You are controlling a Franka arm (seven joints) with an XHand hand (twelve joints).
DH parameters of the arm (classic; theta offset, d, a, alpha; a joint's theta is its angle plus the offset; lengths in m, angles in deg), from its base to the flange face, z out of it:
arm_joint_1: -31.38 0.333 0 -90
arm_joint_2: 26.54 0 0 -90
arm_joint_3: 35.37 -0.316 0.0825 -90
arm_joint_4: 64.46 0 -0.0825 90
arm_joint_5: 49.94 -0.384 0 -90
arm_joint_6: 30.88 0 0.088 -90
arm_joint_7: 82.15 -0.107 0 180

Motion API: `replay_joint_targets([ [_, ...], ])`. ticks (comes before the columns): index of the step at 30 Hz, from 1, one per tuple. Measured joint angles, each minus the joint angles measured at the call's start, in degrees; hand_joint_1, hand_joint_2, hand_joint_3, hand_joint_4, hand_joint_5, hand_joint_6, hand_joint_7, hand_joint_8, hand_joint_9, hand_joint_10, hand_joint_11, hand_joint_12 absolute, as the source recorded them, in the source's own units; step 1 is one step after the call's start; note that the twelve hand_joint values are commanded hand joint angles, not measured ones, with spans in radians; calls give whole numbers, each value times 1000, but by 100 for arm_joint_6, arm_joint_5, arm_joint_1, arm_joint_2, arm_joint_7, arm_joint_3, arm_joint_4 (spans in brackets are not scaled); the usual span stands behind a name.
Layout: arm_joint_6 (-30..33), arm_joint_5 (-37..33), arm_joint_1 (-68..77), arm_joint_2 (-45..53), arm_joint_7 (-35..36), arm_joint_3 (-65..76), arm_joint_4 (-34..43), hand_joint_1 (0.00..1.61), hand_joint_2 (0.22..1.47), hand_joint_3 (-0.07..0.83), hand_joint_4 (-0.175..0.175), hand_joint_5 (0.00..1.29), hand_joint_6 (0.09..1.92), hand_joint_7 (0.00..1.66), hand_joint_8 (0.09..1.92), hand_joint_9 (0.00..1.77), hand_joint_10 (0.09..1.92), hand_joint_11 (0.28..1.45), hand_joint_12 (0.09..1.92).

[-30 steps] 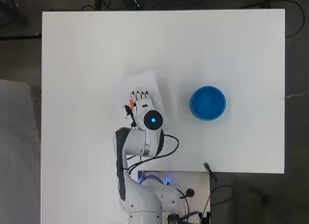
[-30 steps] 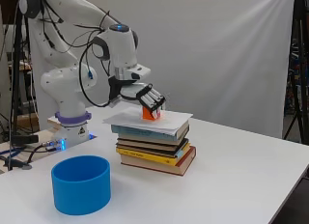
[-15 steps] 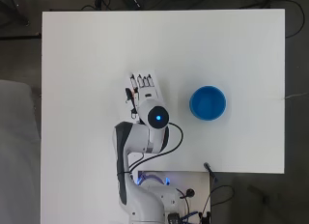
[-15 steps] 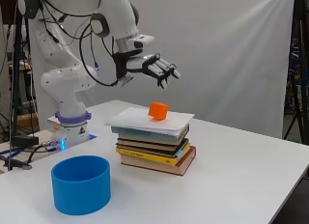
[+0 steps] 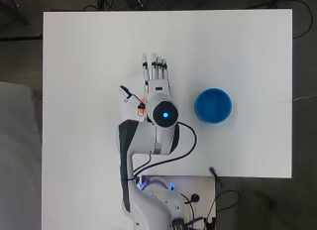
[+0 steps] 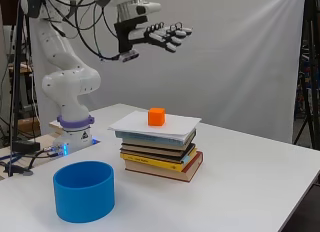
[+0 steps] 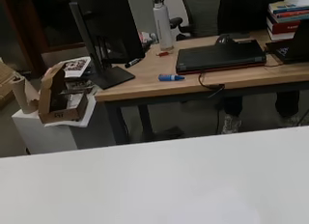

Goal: Teleoperate dual arm-hand system to pick and place objects

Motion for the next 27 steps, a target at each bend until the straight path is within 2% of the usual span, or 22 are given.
replay_joint_targets([
  [3, 350, -83, -21, -200, 69, -13, -767, 74, 899, 11, 104, 114, 87, 186, 87, 378, 87, 482, 87],
  [6, 681, -129, -39, -331, 169, -10, -1530, 57, 898, 2, 97, 156, 87, 217, 87, 408, 87, 489, 87],
  [10, 918, -114, -54, -423, 568, 74, -2158, 110, 923, 8, 61, 149, 87, 215, 87, 407, 87, 497, 87],
  [17, 1080, 100, -64, -566, 632, -64, -2710, 178, 936, 8, 53, 167, 87, 238, 87, 403, 87, 498, 87],
  [20, 1081, 75, -52, -455, 699, -58, -2808, 243, 974, 5, 68, 241, 87, 319, 87, 498, 87, 514, 87],
  [24, 1051, -22, -16, -204, 904, -45, -2686, 336, 1011, 10, 79, 250, 87, 300, 87, 508, 87, 525, 87],
  [26, 961, -74, 4, -101, 979, -40, -2599, 397, 1036, 10, 77, 323, 87, 348, 87, 524, 87, 528, 87],
  [27, 909, -110, 14, -49, 1035, -39, -2550, 423, 1069, 7, 85, 448, 87, 481, 87, 607, 87, 560, 87],
])
